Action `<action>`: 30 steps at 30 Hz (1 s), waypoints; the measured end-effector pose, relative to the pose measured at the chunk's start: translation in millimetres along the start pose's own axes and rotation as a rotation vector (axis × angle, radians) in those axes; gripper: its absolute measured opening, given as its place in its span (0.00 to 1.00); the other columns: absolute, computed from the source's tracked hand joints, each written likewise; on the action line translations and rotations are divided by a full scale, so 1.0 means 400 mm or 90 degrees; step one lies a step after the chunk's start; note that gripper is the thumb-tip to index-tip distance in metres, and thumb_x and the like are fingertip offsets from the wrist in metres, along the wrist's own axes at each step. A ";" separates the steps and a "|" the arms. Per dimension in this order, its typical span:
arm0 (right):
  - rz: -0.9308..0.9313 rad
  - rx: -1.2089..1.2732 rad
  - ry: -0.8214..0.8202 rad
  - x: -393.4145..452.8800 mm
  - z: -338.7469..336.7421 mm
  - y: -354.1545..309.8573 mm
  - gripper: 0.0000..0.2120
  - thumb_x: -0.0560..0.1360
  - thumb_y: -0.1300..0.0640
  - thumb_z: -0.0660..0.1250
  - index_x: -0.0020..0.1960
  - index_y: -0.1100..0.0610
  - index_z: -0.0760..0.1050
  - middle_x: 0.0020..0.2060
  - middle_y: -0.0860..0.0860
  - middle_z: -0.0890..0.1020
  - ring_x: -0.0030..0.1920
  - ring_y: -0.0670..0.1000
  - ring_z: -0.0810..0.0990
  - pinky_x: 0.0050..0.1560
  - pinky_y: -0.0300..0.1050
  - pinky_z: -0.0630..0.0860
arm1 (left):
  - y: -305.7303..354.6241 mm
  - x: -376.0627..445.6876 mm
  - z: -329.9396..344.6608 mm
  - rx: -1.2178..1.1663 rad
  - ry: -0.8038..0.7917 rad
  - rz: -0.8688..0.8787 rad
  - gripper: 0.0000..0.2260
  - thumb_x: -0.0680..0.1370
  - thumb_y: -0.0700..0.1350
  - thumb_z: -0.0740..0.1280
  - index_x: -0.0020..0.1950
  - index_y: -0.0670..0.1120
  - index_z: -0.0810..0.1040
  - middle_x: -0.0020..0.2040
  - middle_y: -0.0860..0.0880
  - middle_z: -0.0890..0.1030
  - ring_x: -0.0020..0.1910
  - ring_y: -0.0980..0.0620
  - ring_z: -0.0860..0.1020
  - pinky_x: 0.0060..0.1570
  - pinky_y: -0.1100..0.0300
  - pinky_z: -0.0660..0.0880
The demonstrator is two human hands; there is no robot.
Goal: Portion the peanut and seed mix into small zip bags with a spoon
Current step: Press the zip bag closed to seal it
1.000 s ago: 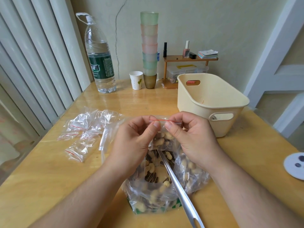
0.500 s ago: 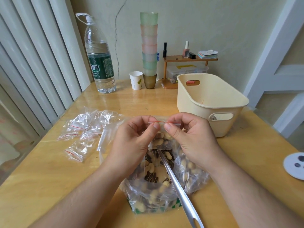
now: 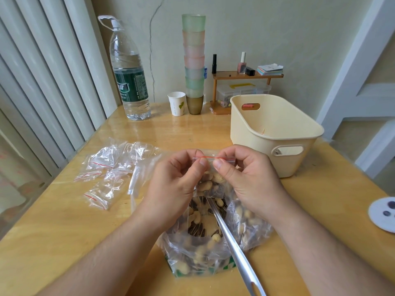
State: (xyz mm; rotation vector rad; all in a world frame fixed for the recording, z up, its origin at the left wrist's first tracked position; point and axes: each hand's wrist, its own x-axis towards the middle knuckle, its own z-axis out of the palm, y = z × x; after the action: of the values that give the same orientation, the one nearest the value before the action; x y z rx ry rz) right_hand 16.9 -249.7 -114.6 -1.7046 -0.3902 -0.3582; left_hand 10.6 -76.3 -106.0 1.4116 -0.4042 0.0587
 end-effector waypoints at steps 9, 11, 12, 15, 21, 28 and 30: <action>0.000 0.021 -0.005 -0.001 0.005 -0.006 0.05 0.75 0.52 0.74 0.46 0.41 0.83 0.43 0.46 0.86 0.47 0.47 0.84 0.49 0.40 0.80 | -0.008 0.002 -0.001 -0.011 -0.009 -0.013 0.06 0.83 0.38 0.66 0.49 0.37 0.78 0.36 0.48 0.78 0.35 0.54 0.76 0.37 0.60 0.77; 0.003 0.015 -0.010 -0.002 0.004 -0.003 0.05 0.76 0.53 0.74 0.46 0.42 0.83 0.42 0.46 0.86 0.46 0.46 0.84 0.49 0.40 0.80 | -0.010 0.002 -0.001 -0.010 -0.005 -0.015 0.07 0.83 0.39 0.67 0.50 0.34 0.78 0.37 0.47 0.79 0.35 0.53 0.77 0.37 0.61 0.77; 0.000 0.012 -0.015 -0.002 0.005 -0.003 0.06 0.77 0.55 0.74 0.46 0.44 0.83 0.41 0.44 0.85 0.45 0.44 0.83 0.47 0.38 0.80 | -0.011 0.002 -0.001 -0.008 -0.002 -0.014 0.08 0.83 0.39 0.67 0.51 0.33 0.78 0.37 0.46 0.79 0.36 0.53 0.77 0.37 0.62 0.78; -0.001 0.018 -0.012 -0.002 0.006 -0.006 0.09 0.79 0.60 0.73 0.44 0.48 0.82 0.38 0.40 0.83 0.42 0.39 0.81 0.45 0.33 0.77 | -0.017 0.000 -0.001 0.011 0.007 -0.006 0.07 0.82 0.40 0.68 0.51 0.35 0.80 0.38 0.45 0.81 0.37 0.51 0.80 0.39 0.60 0.79; 0.009 0.040 -0.008 0.000 0.008 -0.006 0.10 0.80 0.61 0.71 0.44 0.47 0.81 0.39 0.43 0.84 0.43 0.42 0.83 0.45 0.37 0.79 | -0.013 -0.003 -0.003 0.072 0.013 0.012 0.06 0.79 0.43 0.72 0.53 0.42 0.85 0.47 0.43 0.88 0.48 0.45 0.86 0.50 0.57 0.83; -0.002 0.017 -0.017 0.000 0.008 -0.005 0.10 0.78 0.57 0.73 0.44 0.41 0.82 0.40 0.42 0.83 0.44 0.42 0.81 0.46 0.36 0.78 | -0.010 -0.003 0.000 0.034 0.016 0.000 0.07 0.80 0.40 0.70 0.52 0.35 0.82 0.46 0.33 0.84 0.42 0.48 0.83 0.43 0.62 0.81; 0.010 0.008 -0.014 0.000 0.005 -0.003 0.10 0.78 0.57 0.74 0.45 0.41 0.83 0.41 0.43 0.84 0.45 0.42 0.82 0.47 0.36 0.78 | -0.011 -0.004 0.001 0.026 0.015 -0.010 0.07 0.81 0.40 0.70 0.52 0.35 0.82 0.47 0.33 0.84 0.43 0.45 0.84 0.44 0.60 0.83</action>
State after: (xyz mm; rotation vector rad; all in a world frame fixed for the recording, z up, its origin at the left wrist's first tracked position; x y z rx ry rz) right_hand 16.1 -247.4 -113.8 -1.6991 -0.3947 -0.3260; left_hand 10.3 -77.0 -110.5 1.4527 -0.3752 0.0708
